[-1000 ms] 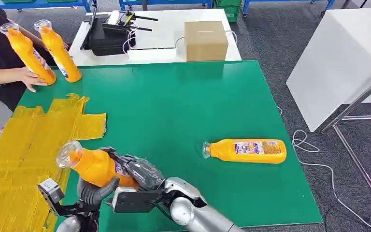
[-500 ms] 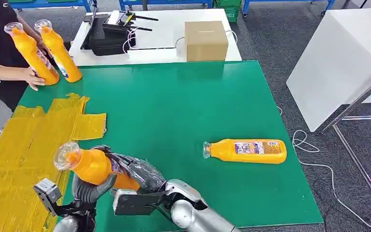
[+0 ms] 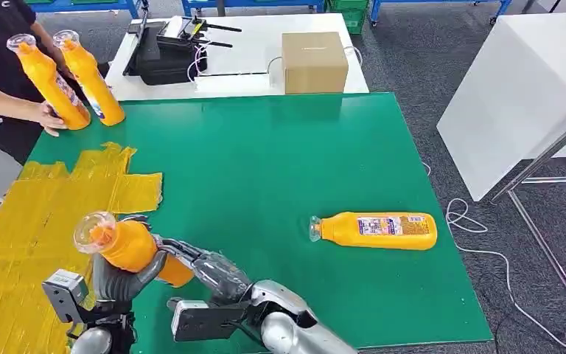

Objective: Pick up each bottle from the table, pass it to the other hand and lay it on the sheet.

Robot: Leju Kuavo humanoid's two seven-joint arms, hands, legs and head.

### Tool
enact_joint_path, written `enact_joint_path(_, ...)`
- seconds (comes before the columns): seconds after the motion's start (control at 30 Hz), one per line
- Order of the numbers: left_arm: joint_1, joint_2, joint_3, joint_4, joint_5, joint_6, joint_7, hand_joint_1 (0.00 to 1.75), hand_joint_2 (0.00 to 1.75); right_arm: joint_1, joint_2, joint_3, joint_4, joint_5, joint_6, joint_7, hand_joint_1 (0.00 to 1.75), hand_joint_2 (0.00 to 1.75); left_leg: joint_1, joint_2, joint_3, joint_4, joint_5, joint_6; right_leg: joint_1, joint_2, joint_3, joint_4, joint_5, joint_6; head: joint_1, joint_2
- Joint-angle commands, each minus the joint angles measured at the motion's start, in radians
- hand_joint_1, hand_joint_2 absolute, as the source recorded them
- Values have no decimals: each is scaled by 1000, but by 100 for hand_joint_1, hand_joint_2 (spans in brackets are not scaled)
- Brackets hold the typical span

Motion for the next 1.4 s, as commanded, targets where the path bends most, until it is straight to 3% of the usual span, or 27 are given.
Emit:
enact_joint_path(0.03,-150,42,132,90,-231,284,-10,175,175,-41,-39,38,16,-7,13,-9,0,0,1,-2,0,0,0,0,0,-2,1,-1,0,0,0,0)
enact_joint_path(0.3,-152,38,132,93,-232,285,-11,175,175,-40,-40,38,16,-7,13,-10,0,0,1,-2,1,-1,0,0,1,-2,2,-1,0,1,0,0)
enact_joint_path(0.33,-156,45,133,103,-306,354,-3,175,175,-42,-43,43,13,-10,17,-13,0,0,2,-1,2,-1,0,0,2,-2,3,-2,0,1,0,0)
enact_joint_path(0.5,-240,176,196,232,-632,618,72,175,175,-47,-87,50,-31,-31,18,-35,0,0,1,-1,2,-2,1,-1,1,-1,3,-2,0,0,0,0)
enact_joint_path(0.63,-272,269,137,409,-1040,725,239,175,175,-37,-158,30,-102,-50,8,-43,0,0,1,-1,3,-3,1,-1,1,-1,4,-2,0,0,0,0)
enact_joint_path(0.73,-318,281,111,546,-1235,725,330,175,175,-37,-193,8,-133,-64,7,-47,0,0,0,-4,3,-2,1,0,0,-4,4,-2,0,1,0,0)
enact_joint_path(0.97,-404,311,0,805,-1383,725,448,175,175,-53,-241,-30,-166,-74,6,-49,0,0,1,-5,3,-2,1,-1,1,-6,5,-3,0,1,0,0)
enact_joint_path(1.2,-462,314,-32,994,-1374,704,437,175,175,-75,-332,-130,-201,-75,-14,-24,0,0,0,-2,2,0,1,0,0,-3,3,-1,0,1,0,0)
enact_joint_path(1.23,-461,319,-51,1004,-1397,710,453,40,175,-73,-349,-155,-208,-71,-13,-24,0,0,0,-3,2,0,1,0,1,-4,4,-2,0,1,0,0)
enact_joint_path(1.4,-459,317,-56,1010,-1401,716,462,40,175,-70,-356,-166,-211,-68,-7,-26,0,0,-1,-1,4,-1,1,0,-3,-1,5,-1,1,1,0,0)
